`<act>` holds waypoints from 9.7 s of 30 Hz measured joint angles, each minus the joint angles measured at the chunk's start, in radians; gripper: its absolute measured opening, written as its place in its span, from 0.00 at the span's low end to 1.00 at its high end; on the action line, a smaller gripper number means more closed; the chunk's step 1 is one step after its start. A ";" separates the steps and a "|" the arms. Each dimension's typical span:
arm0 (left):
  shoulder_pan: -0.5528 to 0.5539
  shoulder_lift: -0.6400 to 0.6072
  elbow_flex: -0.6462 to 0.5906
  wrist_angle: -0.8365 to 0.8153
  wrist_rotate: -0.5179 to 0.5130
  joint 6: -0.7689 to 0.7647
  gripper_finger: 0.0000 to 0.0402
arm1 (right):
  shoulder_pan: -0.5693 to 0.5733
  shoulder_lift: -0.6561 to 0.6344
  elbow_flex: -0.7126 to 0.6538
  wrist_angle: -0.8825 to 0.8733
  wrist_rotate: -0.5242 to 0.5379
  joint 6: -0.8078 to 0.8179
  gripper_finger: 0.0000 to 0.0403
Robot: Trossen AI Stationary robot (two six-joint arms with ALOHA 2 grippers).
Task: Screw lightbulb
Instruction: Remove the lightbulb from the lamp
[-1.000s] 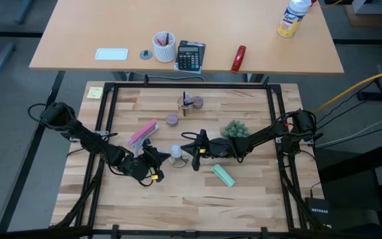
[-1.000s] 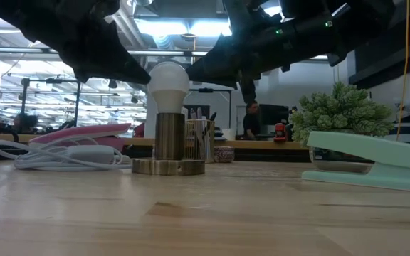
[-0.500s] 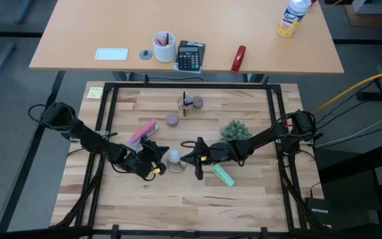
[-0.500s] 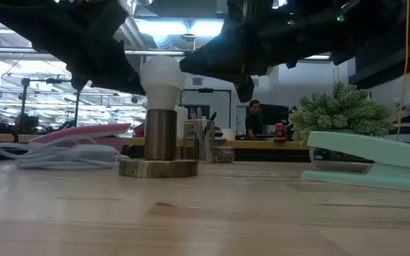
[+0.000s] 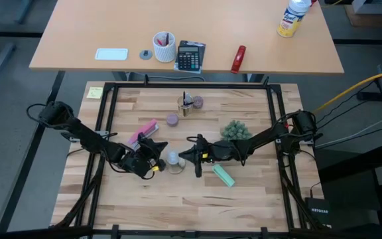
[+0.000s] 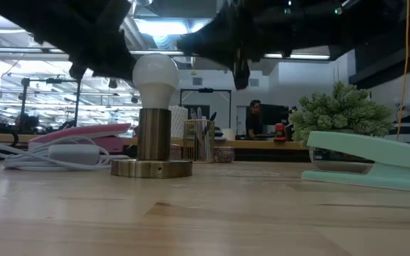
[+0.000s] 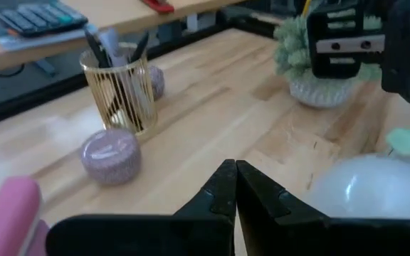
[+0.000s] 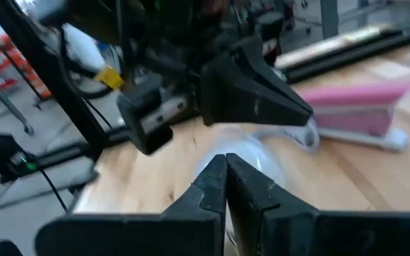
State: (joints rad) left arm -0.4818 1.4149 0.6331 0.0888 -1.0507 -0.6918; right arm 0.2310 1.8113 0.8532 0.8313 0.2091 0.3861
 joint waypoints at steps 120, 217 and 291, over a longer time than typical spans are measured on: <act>-0.085 -0.129 0.001 0.044 0.104 0.045 0.00 | 0.101 -0.003 0.155 -0.247 0.284 -0.045 0.04; -0.010 -0.081 0.000 -0.014 0.330 -0.086 0.00 | 0.046 0.102 0.186 -0.315 0.470 0.028 0.04; 0.003 -0.120 0.001 -0.088 0.327 -0.072 0.00 | 0.047 0.148 0.187 -0.204 0.563 0.036 0.04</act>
State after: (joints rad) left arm -0.4788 1.2953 0.6342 0.0013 -0.7238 -0.7641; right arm 0.2785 1.9594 1.0405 0.6272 0.7724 0.4224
